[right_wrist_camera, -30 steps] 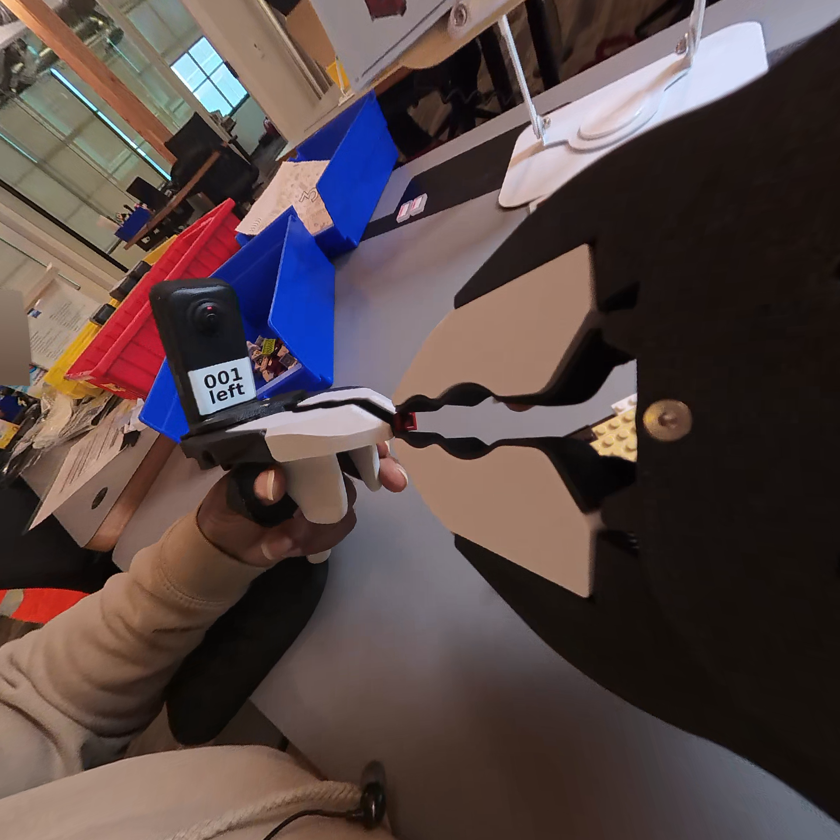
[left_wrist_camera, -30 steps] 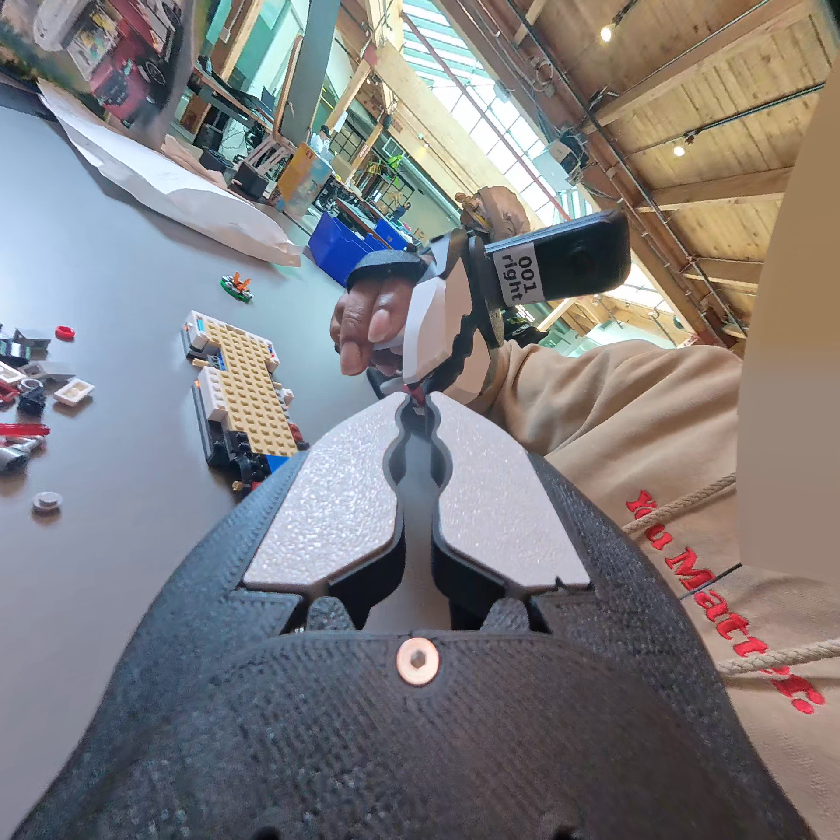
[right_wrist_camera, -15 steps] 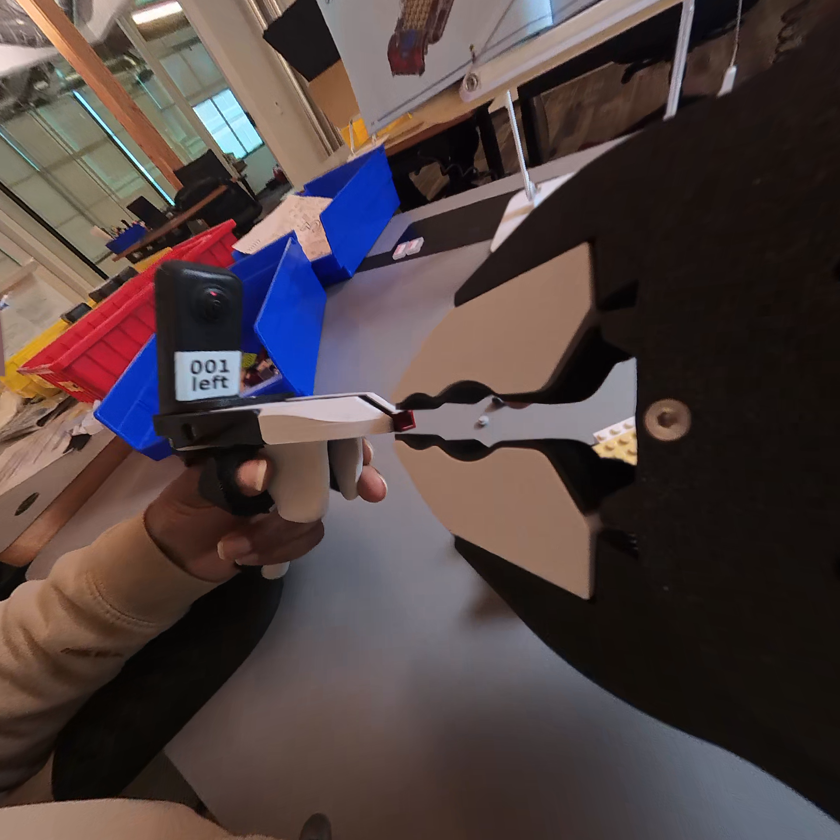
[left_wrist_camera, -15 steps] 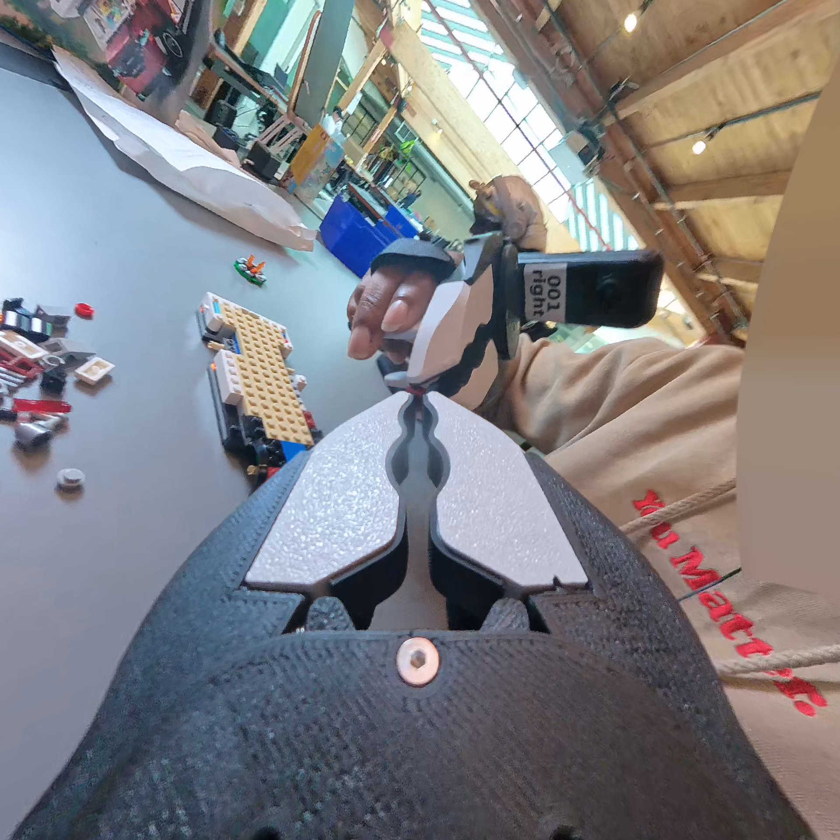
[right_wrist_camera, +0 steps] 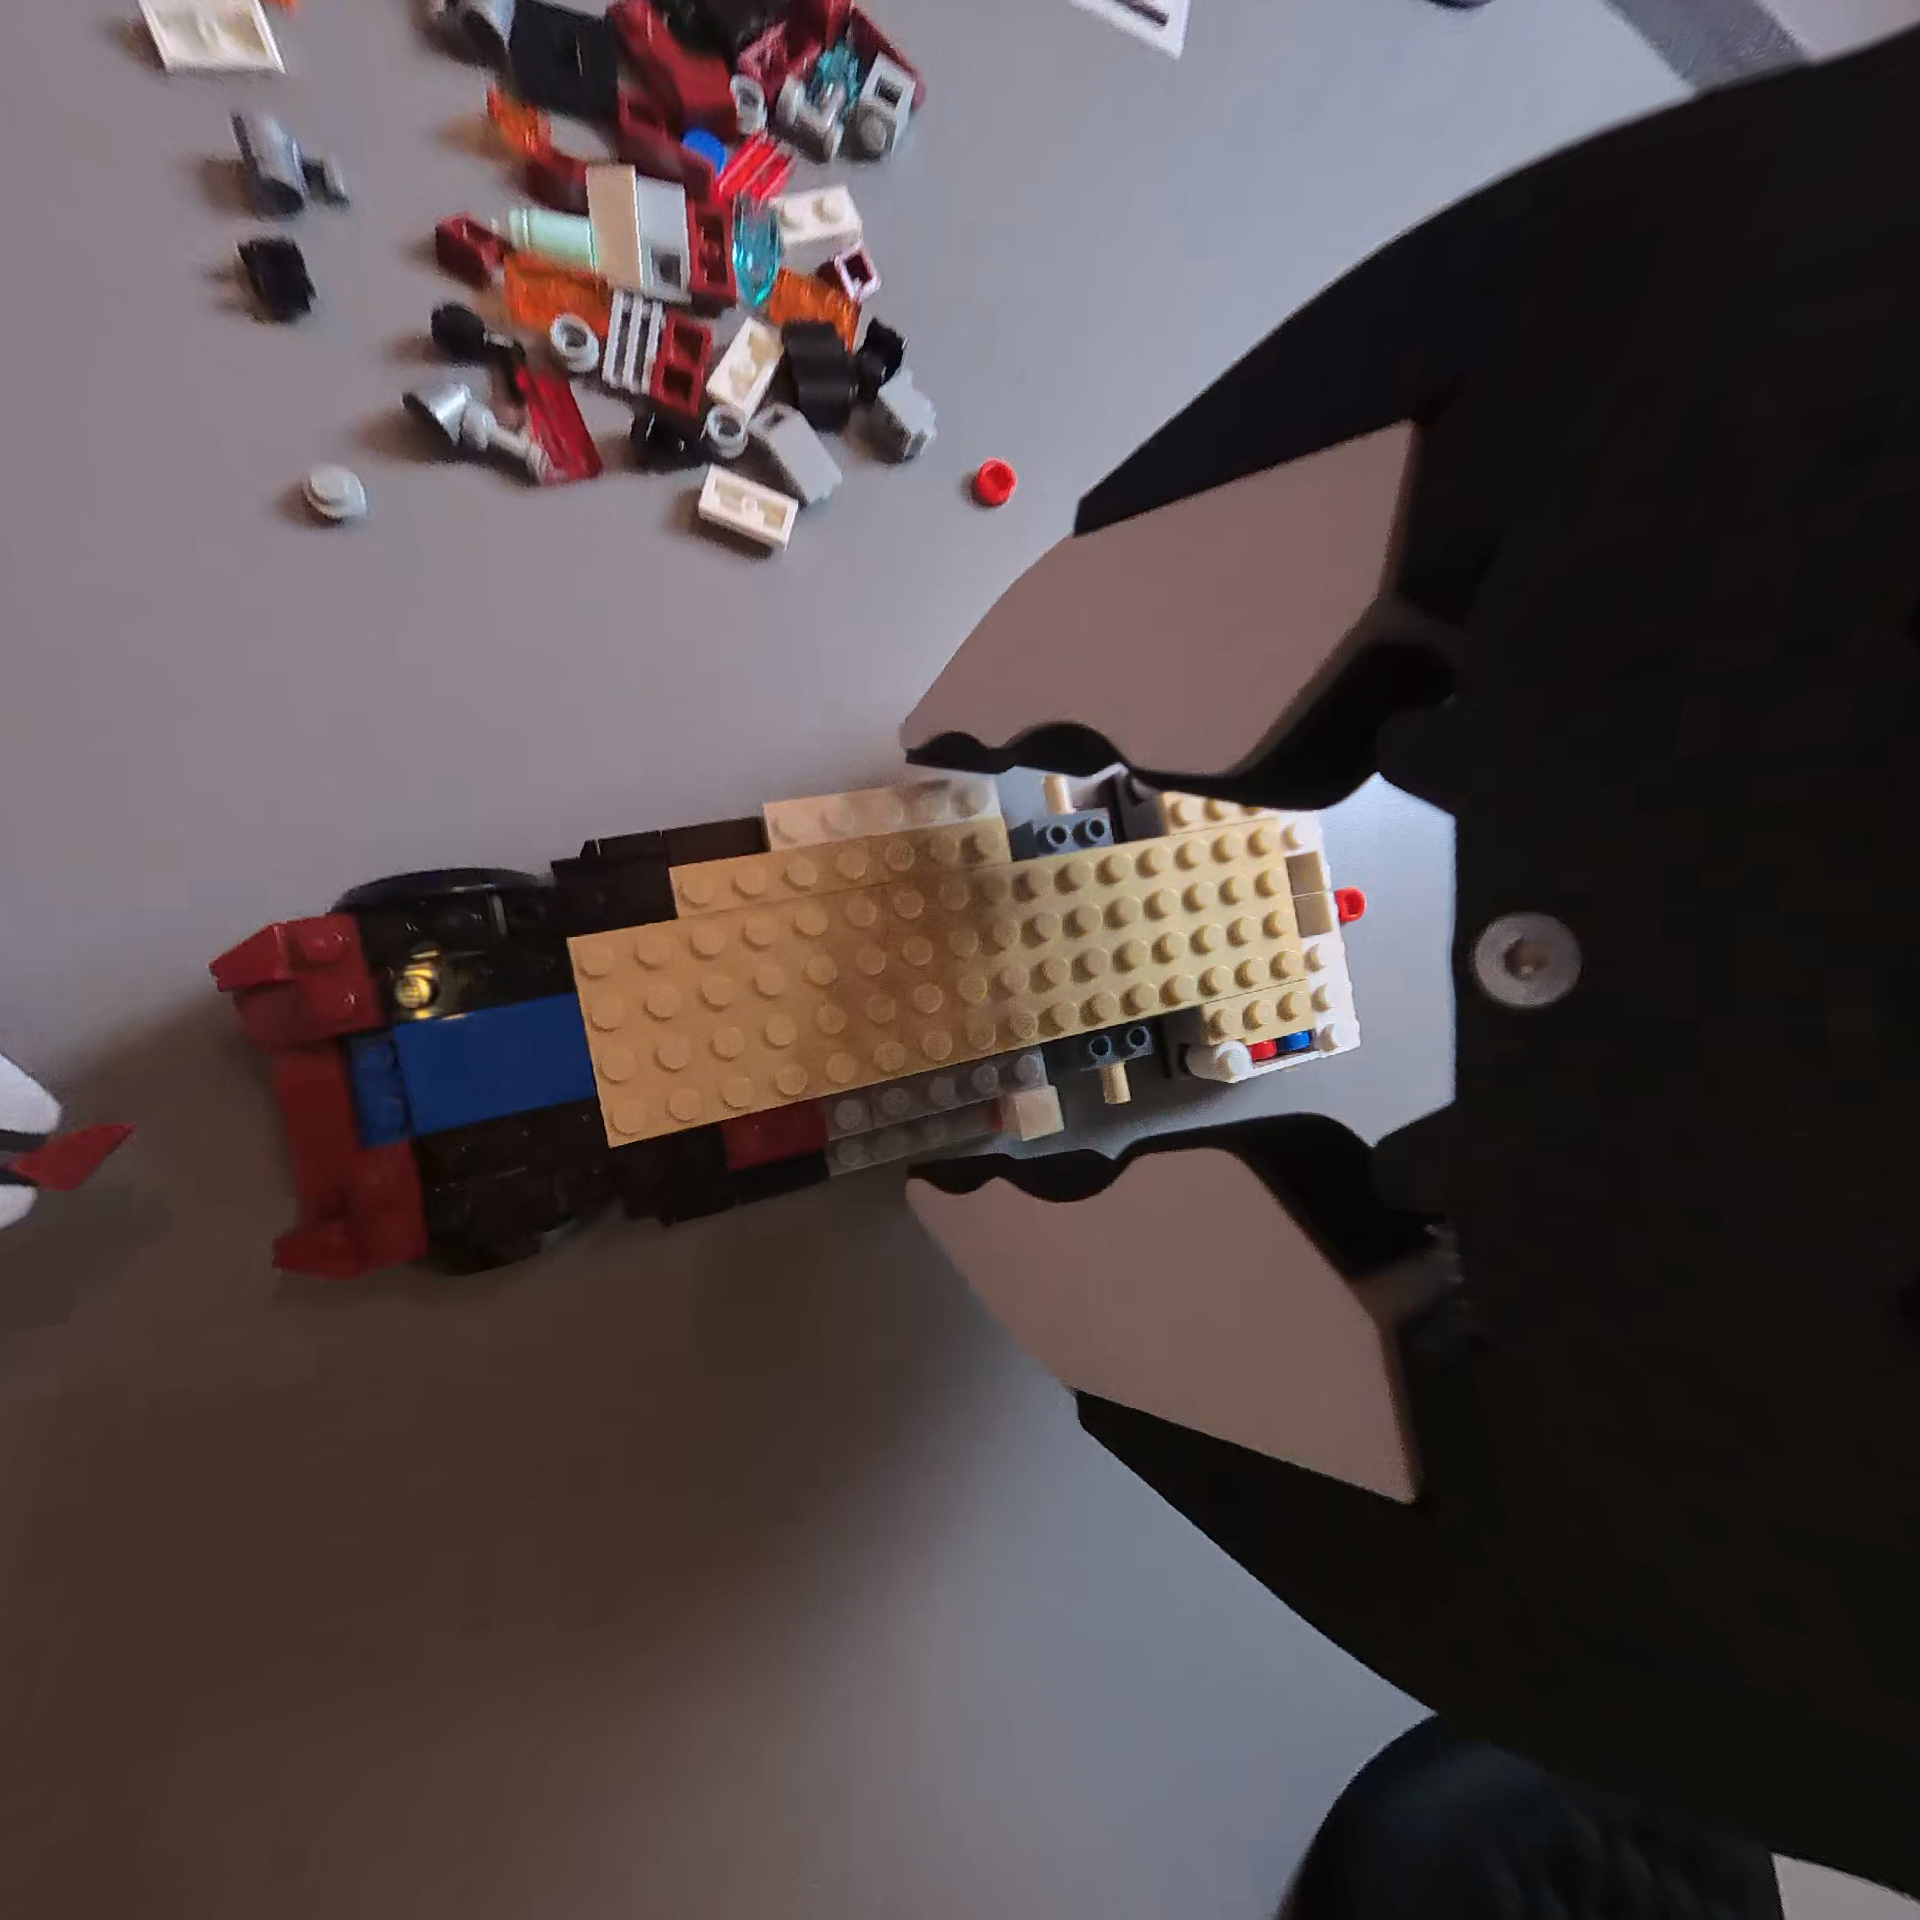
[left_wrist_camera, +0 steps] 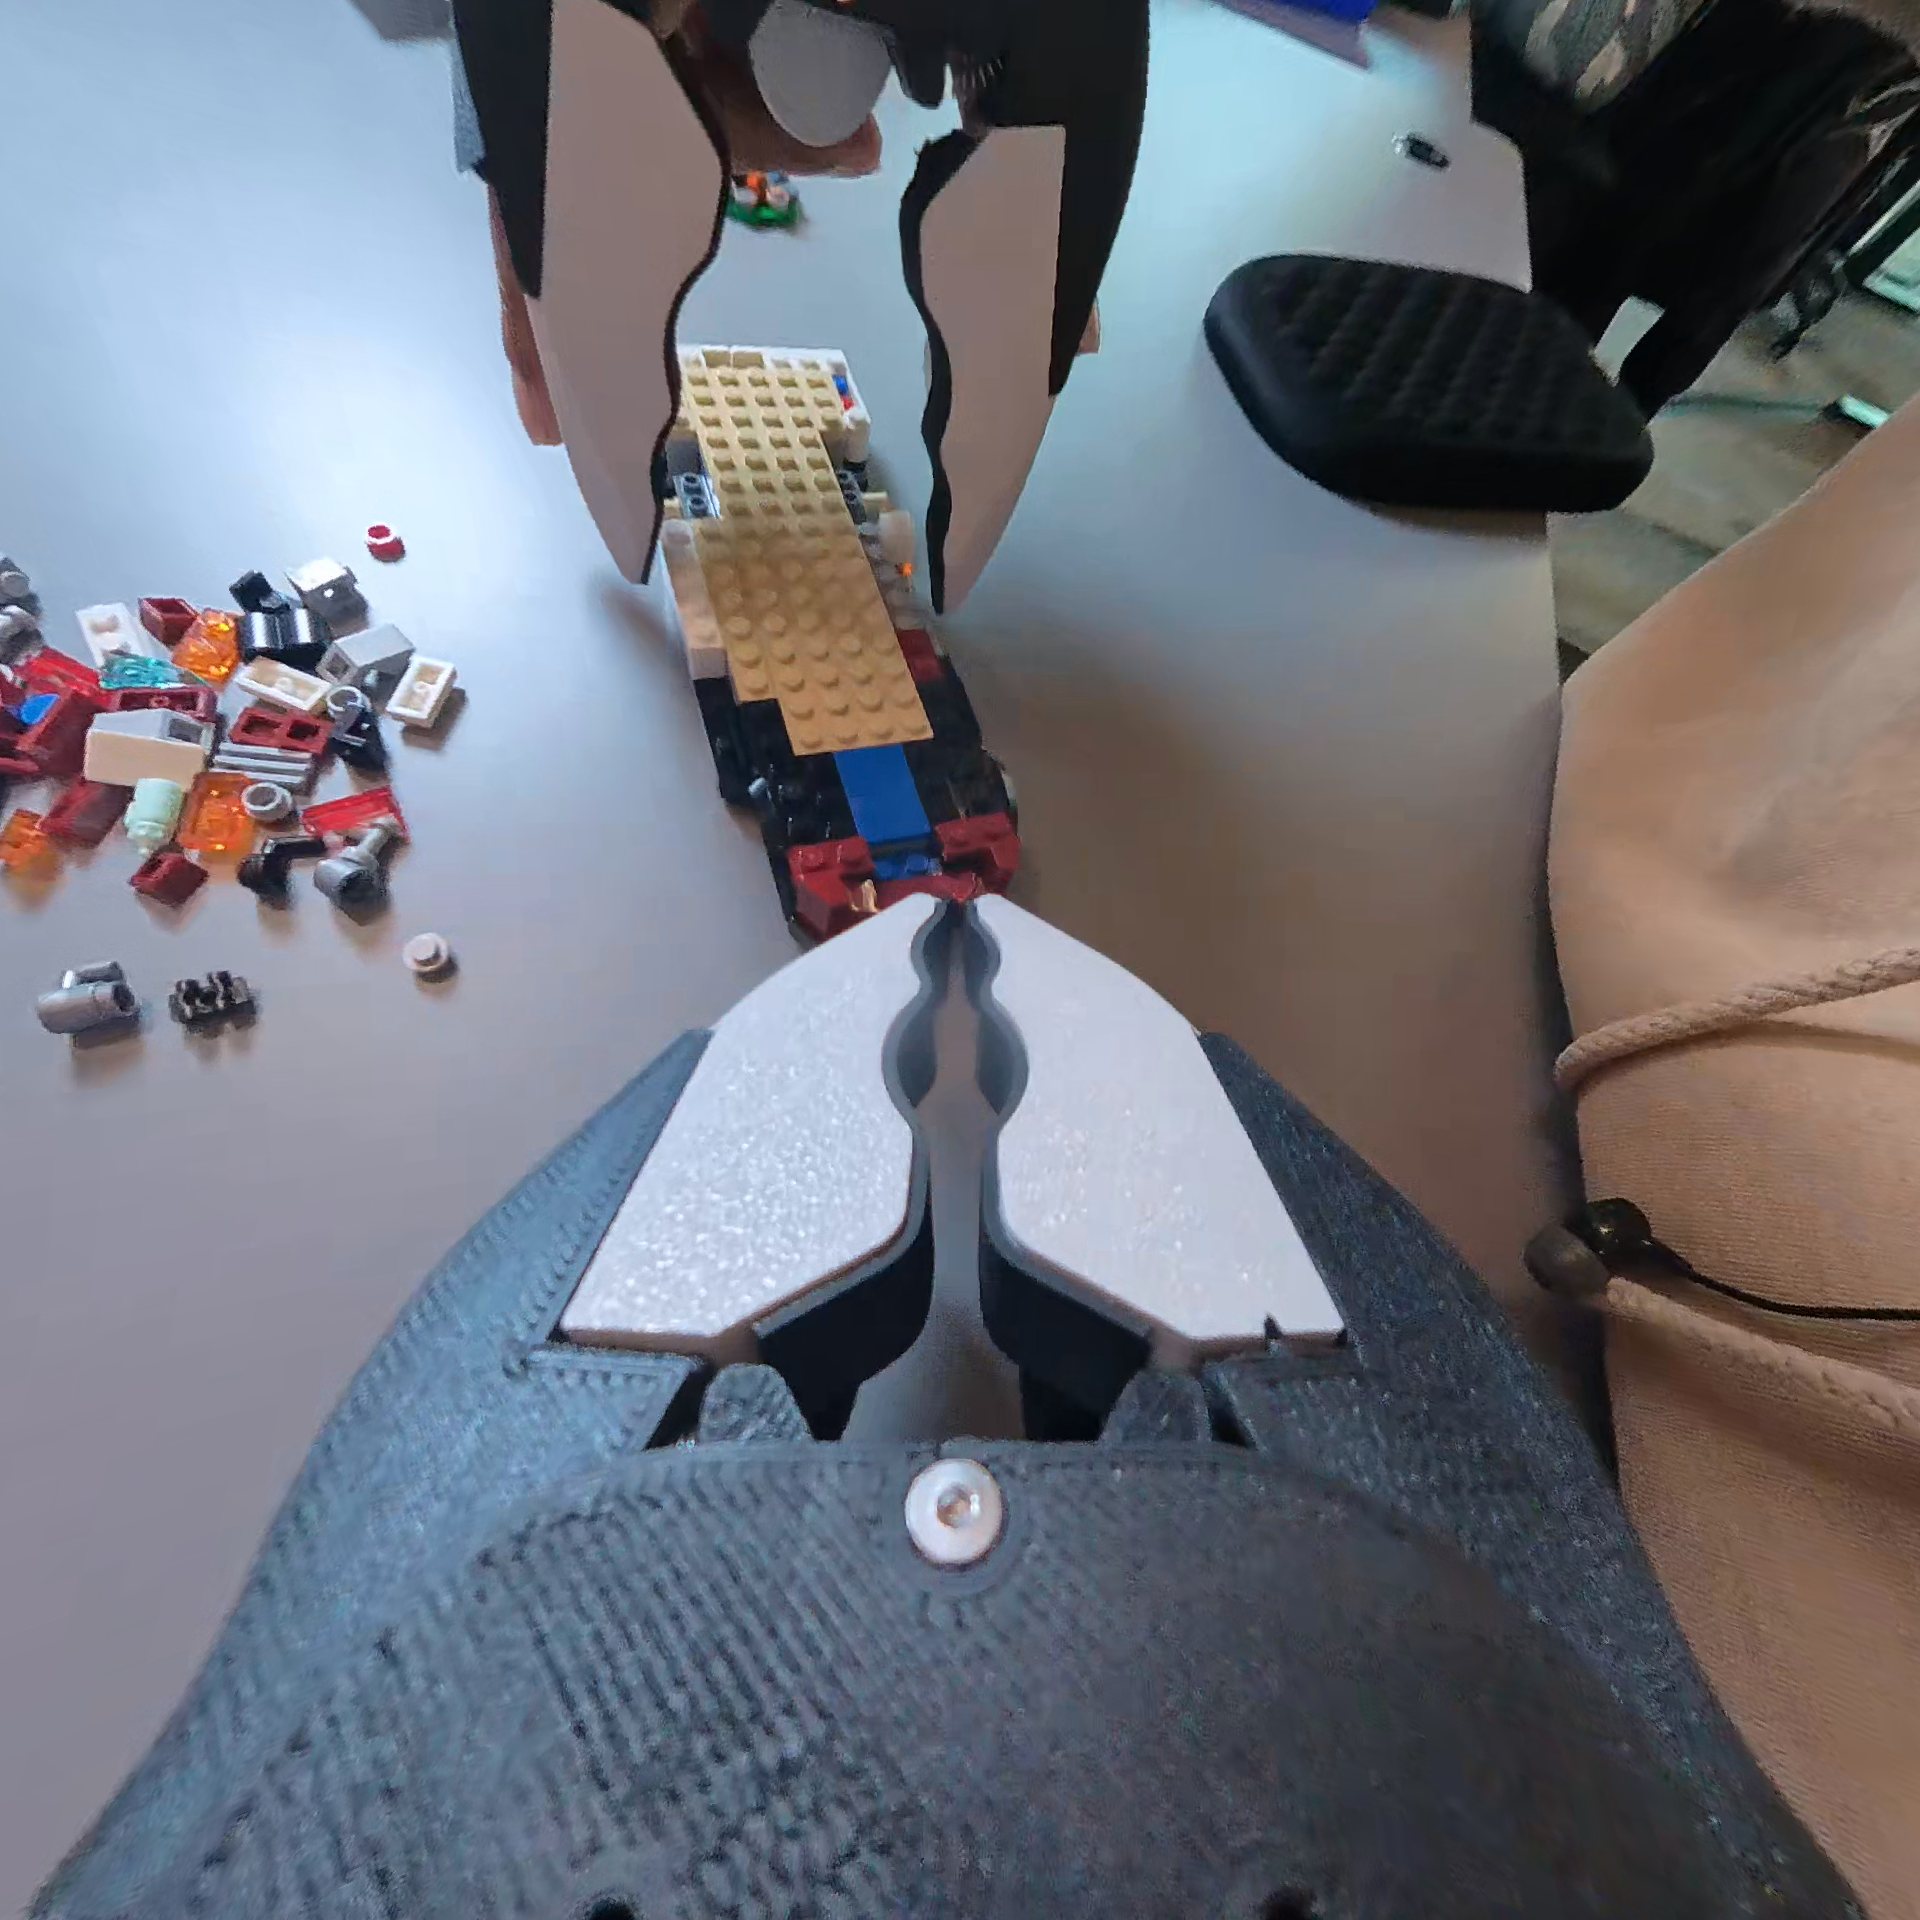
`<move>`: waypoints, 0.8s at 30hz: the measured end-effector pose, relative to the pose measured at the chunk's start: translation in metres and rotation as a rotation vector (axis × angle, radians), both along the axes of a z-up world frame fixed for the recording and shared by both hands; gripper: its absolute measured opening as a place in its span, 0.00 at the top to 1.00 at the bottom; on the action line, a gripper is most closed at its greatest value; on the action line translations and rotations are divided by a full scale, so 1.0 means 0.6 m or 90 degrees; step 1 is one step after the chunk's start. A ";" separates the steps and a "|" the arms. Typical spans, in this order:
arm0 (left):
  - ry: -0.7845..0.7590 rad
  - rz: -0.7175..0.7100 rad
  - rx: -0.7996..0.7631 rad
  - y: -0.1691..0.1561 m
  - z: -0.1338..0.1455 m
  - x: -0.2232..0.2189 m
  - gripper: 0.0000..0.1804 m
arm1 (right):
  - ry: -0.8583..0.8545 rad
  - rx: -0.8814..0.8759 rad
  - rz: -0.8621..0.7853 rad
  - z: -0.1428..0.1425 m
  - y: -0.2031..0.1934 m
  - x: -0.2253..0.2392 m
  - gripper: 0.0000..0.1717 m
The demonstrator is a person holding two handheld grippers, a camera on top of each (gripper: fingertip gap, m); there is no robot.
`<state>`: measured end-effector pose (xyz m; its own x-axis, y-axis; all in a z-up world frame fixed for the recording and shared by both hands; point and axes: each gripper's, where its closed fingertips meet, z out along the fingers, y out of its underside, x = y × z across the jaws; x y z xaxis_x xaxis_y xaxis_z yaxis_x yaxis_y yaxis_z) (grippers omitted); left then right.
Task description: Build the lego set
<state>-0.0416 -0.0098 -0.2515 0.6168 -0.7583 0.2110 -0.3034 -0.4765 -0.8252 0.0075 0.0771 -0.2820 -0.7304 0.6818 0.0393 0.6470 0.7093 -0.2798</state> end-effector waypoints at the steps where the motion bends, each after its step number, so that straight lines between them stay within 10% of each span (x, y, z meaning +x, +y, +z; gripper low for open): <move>1: 0.014 0.000 -0.003 0.000 -0.004 0.000 0.99 | -0.005 0.000 0.001 -0.004 -0.001 -0.002 0.60; 24: 0.213 -0.068 -0.069 -0.006 -0.024 0.007 0.99 | -0.004 -0.006 -0.100 -0.002 -0.028 -0.002 0.64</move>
<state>-0.0374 -0.0135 -0.2658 0.5842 -0.8062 0.0937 -0.6005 -0.5070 -0.6183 0.0063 0.0604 -0.2829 -0.6156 0.7876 0.0279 0.7512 0.5971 -0.2815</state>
